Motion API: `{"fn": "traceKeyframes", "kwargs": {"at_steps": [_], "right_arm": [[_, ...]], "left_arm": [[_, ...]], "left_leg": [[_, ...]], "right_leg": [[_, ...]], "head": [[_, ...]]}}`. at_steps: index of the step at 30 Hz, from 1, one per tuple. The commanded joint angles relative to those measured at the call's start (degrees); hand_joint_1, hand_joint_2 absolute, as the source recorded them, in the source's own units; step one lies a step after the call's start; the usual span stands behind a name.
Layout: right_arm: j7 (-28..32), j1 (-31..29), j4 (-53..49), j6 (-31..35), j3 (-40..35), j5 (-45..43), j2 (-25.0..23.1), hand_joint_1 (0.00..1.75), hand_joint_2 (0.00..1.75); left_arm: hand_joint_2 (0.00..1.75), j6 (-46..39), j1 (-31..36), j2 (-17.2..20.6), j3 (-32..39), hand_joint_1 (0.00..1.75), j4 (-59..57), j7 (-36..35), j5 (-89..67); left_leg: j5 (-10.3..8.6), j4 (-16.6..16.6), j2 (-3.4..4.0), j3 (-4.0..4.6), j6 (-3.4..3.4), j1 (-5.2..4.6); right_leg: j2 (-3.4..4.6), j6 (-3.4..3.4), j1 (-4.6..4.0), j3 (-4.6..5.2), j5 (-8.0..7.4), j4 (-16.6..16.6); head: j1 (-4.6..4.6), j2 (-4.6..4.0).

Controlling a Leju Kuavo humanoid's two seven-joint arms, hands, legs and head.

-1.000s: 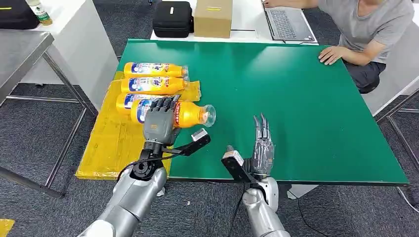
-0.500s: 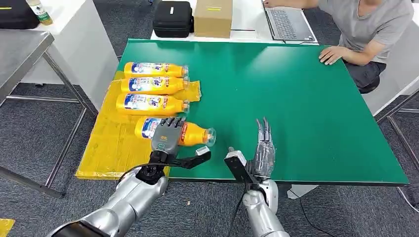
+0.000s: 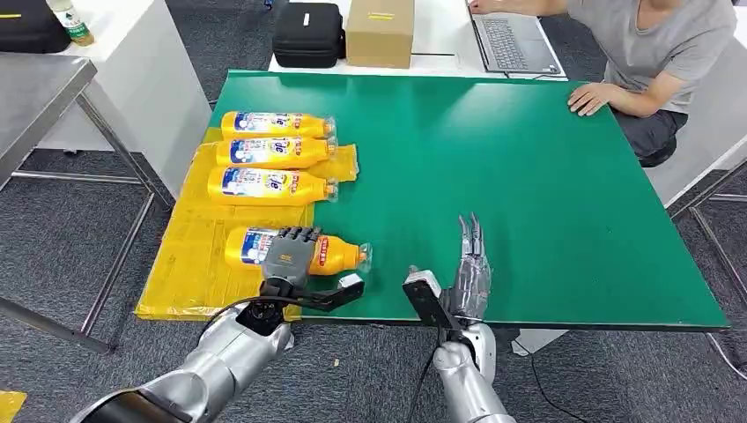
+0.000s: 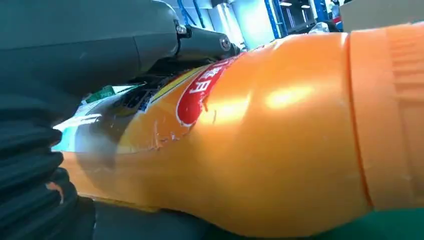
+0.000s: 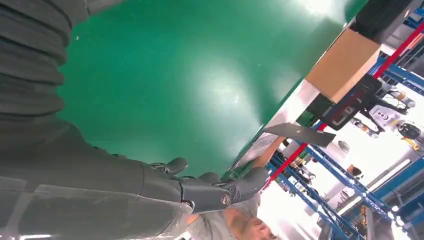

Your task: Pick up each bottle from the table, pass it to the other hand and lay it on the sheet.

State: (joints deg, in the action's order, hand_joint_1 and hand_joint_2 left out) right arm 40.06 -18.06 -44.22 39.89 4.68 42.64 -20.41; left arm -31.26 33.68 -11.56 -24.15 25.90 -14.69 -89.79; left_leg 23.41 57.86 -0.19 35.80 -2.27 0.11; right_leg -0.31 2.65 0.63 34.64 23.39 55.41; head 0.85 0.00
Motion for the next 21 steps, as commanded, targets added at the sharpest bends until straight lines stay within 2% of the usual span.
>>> {"fn": "traceKeyframes", "kwargs": {"at_steps": [1,8,21], "right_arm": [[-0.06,-1.23,3.17,0.11,-1.16,-0.36,1.66,0.0,1.75],[-0.06,-0.75,2.83,0.11,-1.51,-0.99,2.09,0.0,1.75],[-0.06,-1.42,3.75,0.11,-2.08,-0.91,2.1,0.0,1.75]], "left_arm": [[1.75,2.03,3.23,2.55,-2.94,1.75,-6.74,-0.17,-0.21],[1.75,2.02,4.43,3.98,-3.07,1.75,-8.69,-1.33,-0.21],[1.75,1.42,5.07,3.79,-2.93,1.75,-9.01,-1.35,-0.11]], "left_leg": [[0.05,-0.06,0.11,-0.21,0.08,0.01],[0.04,-0.07,0.15,-0.35,0.18,0.03],[-0.04,-0.05,0.1,-0.25,0.2,0.02]], "right_leg": [[0.11,-0.07,-0.01,-0.17,0.02,-0.05],[0.16,-0.22,-0.03,-0.25,-0.04,0.0],[0.11,-0.2,-0.02,-0.12,-0.08,0.11]], "head": [[0.02,0.0],[0.02,0.0],[0.02,0.0]]}}
